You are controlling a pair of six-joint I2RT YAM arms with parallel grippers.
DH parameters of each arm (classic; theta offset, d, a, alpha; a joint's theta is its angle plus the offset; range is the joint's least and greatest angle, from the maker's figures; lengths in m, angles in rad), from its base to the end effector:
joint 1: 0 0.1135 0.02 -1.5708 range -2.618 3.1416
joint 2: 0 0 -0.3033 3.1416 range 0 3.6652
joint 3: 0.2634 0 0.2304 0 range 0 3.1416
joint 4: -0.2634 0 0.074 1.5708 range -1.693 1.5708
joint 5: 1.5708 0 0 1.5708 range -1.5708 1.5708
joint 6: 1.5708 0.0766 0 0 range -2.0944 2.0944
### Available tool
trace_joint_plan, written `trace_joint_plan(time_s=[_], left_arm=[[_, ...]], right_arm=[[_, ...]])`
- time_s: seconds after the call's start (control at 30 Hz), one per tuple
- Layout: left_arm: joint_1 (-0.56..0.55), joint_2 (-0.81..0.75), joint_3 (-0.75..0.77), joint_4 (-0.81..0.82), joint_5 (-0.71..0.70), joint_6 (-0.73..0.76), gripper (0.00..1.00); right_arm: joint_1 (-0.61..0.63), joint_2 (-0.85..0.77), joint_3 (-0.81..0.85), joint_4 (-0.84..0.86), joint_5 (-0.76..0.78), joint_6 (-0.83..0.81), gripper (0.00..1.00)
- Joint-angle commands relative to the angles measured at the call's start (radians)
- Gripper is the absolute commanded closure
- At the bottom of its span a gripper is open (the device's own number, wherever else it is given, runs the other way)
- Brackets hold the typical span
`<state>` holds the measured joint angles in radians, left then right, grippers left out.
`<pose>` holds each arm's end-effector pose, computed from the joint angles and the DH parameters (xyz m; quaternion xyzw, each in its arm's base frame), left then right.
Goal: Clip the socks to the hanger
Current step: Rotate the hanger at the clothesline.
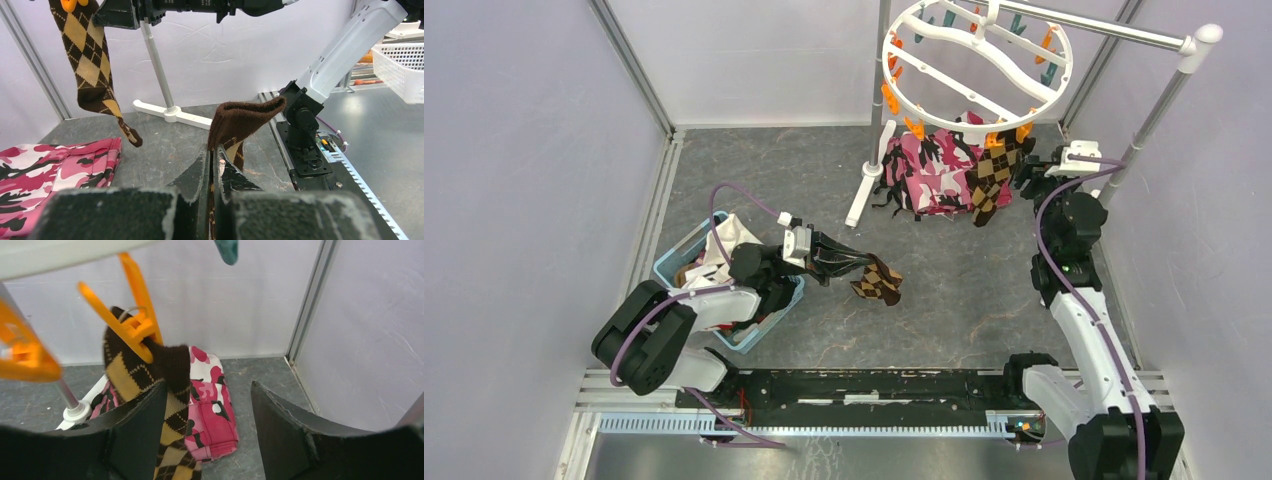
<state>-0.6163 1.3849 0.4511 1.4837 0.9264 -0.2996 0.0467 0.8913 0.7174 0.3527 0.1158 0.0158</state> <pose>0.1660 -0.1926 0.3311 0.4539 0.3701 -0.5409 0.6036 0.2068 0.0008 0.3967 0.0345 0.6407 -0.0131 0.7669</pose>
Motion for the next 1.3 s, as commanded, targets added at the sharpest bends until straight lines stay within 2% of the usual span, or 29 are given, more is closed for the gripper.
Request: trace_joint_plan(time_s=[0.0,0.3,0.5,0.63,1.0,1.13,1.27], left_arm=[[0.001,0.003,0.012,0.101,0.017,-0.054,0.97],[0.001,0.004,0.011,0.102,0.017,-0.054,0.98],[0.001,0.015,0.017,0.101,0.018,-0.053,0.97],[0.001,0.021,0.019,0.100,0.018,-0.053,0.98],[0.001,0.067,0.036,0.130,0.022,-0.081,0.97],[-0.004,0.078,0.040,0.132,0.021,-0.084,0.97],[-0.015,0.092,0.053,0.132,0.022,-0.092,0.97]], right_arm=[[-0.056,0.060,0.044,0.070,-0.056,0.100,0.34],[-0.179,0.193,0.091,0.243,-0.306,0.262,0.47],[-0.215,0.241,0.098,0.351,-0.377,0.326,0.73],[-0.237,0.293,0.144,0.348,-0.360,0.341,0.81],[-0.263,0.414,0.275,0.258,-0.255,0.345,0.84],[-0.263,0.381,0.244,0.243,-0.253,0.321,0.79],[-0.263,0.320,0.179,0.244,-0.261,0.315,0.67]])
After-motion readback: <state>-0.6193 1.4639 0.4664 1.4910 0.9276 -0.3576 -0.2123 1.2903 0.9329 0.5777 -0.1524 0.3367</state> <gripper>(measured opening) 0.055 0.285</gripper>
